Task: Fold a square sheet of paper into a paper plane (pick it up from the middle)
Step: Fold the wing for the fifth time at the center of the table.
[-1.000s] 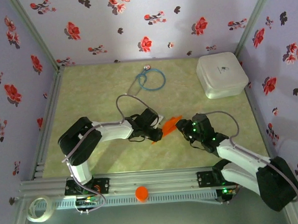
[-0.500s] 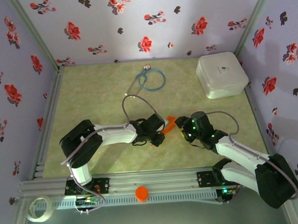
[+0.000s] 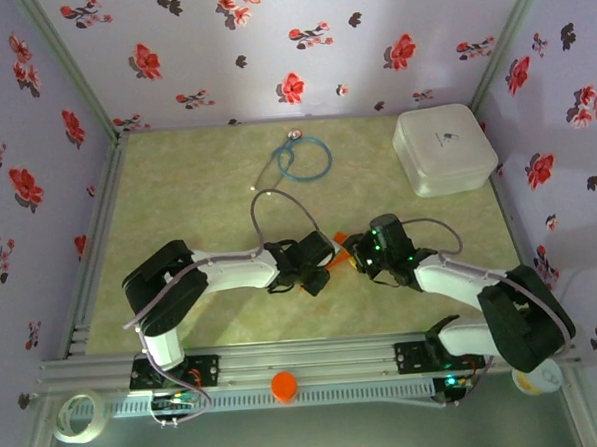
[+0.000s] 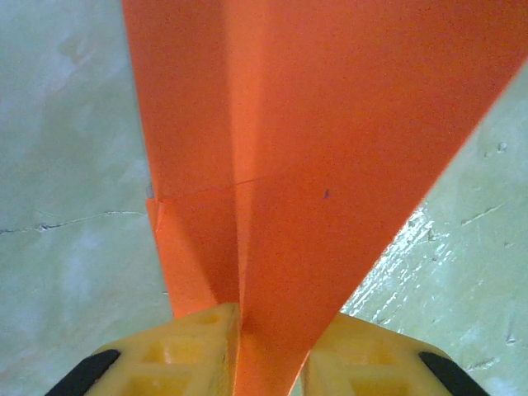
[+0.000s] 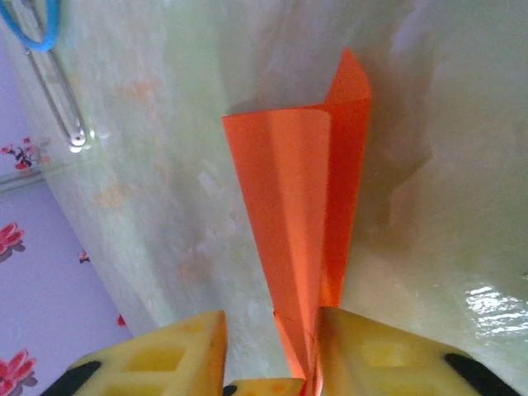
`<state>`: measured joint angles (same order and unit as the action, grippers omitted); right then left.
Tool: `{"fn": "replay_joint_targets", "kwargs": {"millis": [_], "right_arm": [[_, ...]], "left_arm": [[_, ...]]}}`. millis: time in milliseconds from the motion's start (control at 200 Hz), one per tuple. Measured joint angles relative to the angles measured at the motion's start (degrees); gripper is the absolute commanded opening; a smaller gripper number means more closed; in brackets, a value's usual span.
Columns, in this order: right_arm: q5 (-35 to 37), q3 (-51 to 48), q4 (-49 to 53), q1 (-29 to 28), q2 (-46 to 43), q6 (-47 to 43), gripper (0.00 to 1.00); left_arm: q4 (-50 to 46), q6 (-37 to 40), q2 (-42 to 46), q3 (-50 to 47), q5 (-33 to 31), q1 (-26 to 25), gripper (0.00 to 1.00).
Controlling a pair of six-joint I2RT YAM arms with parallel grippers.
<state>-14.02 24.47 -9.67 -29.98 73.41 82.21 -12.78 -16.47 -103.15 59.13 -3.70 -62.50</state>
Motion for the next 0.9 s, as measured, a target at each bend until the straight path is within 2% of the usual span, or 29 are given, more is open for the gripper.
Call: {"fn": "replay_joint_targets", "kwargs": {"millis": [130, 400, 575, 820, 900], "right_arm": [[-0.94, -0.07, -1.77, 0.11, 2.03, 0.59, 0.15], [-1.49, -0.09, -2.99, 0.37, 2.03, 0.52, 0.01], [-1.53, -0.13, -3.54, 0.37, 2.03, 0.55, 0.00], [-1.66, -0.13, -3.85, 0.39, 2.03, 0.55, 0.00], [-1.68, -0.13, -3.85, 0.44, 2.03, 0.55, 0.00]], "left_arm": [[-0.07, 0.59, 0.00, 0.20, -0.90, -0.24, 0.27], [-0.20, 2.10, -0.02, 0.31, -2.25, -1.03, 0.28], [-0.20, 2.36, -0.31, 0.52, -2.64, -1.64, 0.26], [-0.52, 3.21, -0.94, 1.05, -3.98, -1.81, 0.16], [-0.66, 3.34, -0.94, 1.16, -4.57, -1.81, 0.22]]}}
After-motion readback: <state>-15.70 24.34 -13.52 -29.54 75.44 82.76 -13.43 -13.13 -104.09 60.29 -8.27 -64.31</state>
